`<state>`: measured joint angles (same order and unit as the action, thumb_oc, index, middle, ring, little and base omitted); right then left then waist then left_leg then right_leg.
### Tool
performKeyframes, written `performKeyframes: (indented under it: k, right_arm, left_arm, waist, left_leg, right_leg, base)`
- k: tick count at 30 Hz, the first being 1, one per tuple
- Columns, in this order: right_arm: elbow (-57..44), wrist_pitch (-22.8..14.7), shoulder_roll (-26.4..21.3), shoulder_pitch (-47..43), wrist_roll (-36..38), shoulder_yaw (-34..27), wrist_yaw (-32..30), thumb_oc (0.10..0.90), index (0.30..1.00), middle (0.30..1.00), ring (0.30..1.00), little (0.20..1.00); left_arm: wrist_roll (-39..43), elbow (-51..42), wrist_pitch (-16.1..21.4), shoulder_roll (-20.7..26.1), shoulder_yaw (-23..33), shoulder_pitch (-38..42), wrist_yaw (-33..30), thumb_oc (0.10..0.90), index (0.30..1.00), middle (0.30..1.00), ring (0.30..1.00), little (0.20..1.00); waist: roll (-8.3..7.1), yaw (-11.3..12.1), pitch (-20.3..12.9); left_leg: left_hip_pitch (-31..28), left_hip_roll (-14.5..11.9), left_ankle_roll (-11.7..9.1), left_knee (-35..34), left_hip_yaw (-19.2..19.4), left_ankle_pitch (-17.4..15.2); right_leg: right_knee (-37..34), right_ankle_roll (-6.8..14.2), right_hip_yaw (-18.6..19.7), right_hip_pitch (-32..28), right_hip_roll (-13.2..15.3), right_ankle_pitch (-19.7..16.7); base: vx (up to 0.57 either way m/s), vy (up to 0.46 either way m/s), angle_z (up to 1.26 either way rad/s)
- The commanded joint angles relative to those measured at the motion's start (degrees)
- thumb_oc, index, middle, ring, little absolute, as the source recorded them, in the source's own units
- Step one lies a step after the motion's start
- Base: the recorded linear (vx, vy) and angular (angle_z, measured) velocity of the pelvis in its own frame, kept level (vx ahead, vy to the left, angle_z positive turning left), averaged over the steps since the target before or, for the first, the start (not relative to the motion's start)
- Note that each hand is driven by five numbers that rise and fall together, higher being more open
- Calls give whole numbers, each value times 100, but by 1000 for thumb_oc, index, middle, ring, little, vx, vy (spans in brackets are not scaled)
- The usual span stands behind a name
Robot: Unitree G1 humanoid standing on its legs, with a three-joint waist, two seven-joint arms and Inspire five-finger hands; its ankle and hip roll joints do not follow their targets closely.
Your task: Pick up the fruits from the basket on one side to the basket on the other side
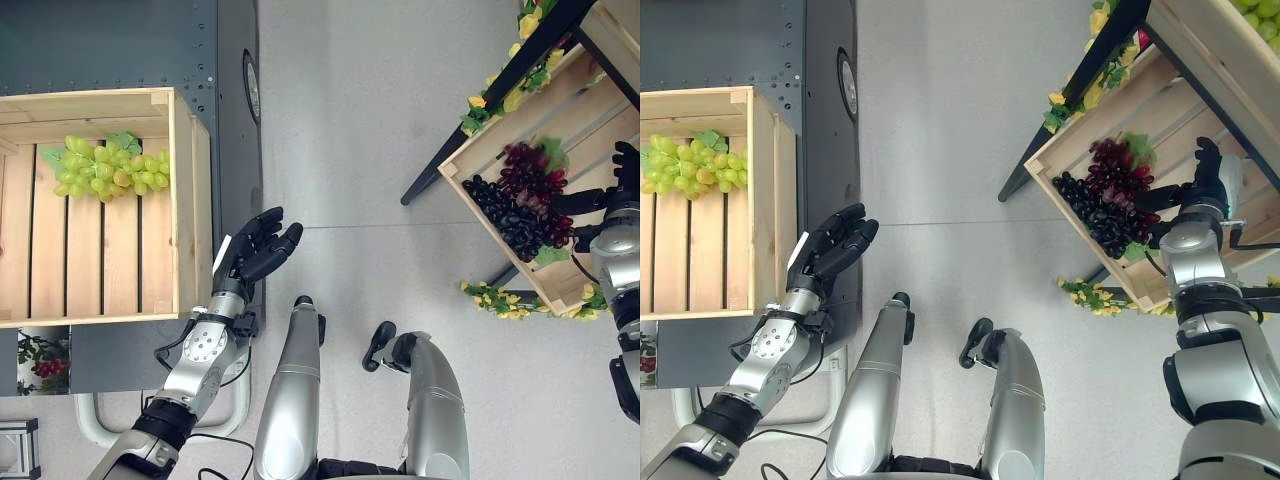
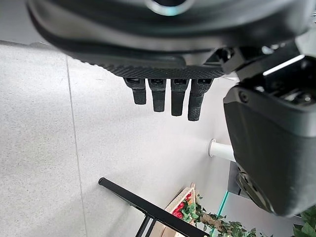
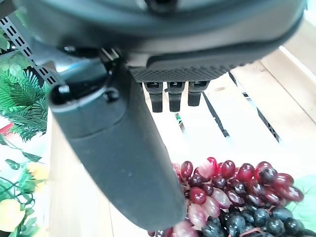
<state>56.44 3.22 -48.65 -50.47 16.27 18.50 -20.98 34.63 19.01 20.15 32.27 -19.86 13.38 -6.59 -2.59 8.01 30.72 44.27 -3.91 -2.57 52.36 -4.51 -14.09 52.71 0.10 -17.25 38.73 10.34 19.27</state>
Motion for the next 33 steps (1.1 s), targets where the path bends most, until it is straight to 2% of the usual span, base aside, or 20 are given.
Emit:
performKeyframes:
  k: [1,8,15,20,23,26,30,33]
  right_arm:
    - [135,-271,-568,-805,-91,-100,-156,800,900,900,900,900]
    - [-116,-622,-411,-741,-356,-47,-38,800,900,900,900,900]
    - [-734,-1056,-80,-445,-190,-29,115,800,900,900,900,900]
    - [-1157,-1396,440,76,-383,-63,132,800,900,900,900,900]
    - [-1276,-1622,714,364,-352,-124,155,800,900,900,900,900]
    - [-1452,-1709,1149,734,-487,-195,168,800,900,900,900,900]
    - [-1498,-1850,1498,1049,-794,-142,167,800,900,900,900,900]
    - [-1679,-1927,1673,1310,-1159,19,63,800,900,900,900,900]
  left_arm:
    - [45,-835,666,9,93,77,22,800,900,900,900,900]
    - [10,-786,661,-65,59,98,14,800,900,900,900,900]
    - [5,-705,728,-203,87,90,-5,800,900,900,900,900]
    - [-144,-525,758,-413,73,198,-139,800,900,900,900,900]
    - [-273,-348,634,-540,72,274,-288,800,900,900,900,900]
    - [-401,-31,380,-703,17,360,-457,800,900,900,900,900]
    - [-385,315,302,-860,-5,318,-455,800,900,900,900,900]
    - [-424,449,261,-923,-28,205,-441,800,900,900,900,900]
  waist:
    - [-60,25,-93]
    - [-40,22,-93]
    - [5,-20,-93]
    - [34,-81,-93]
    - [80,-128,-93]
    - [144,-193,-93]
    - [217,-236,-113]
    - [223,-249,-250]
  left_leg:
    - [-471,279,611,-199,704,-556]
    - [-611,283,615,-269,741,-568]
    - [-876,292,607,-457,815,-532]
    - [-1277,275,623,-664,910,-524]
    - [-1528,267,612,-703,949,-550]
    - [-1920,243,610,-765,1015,-578]
    - [-2369,245,572,-1000,1048,-536]
    - [-2646,275,543,-1294,1042,-455]
  right_leg:
    - [-102,-236,34,-260,-253,-205]
    - [-134,-209,52,-361,-238,-199]
    - [-212,-213,86,-565,-209,-155]
    - [-382,-223,120,-930,-173,-123]
    - [-455,-243,140,-1187,-146,-93]
    - [-588,-235,192,-1576,-75,-78]
    - [-867,-227,222,-2034,-32,-101]
    - [-1145,-191,256,-2303,-31,-161]
  base:
    - [0,0,0]
    - [0,0,0]
    - [-4,39,-5]
    - [-4,11,-1]
    - [4,46,-3]
    - [32,45,-8]
    - [42,48,-9]
    - [64,5,-2]
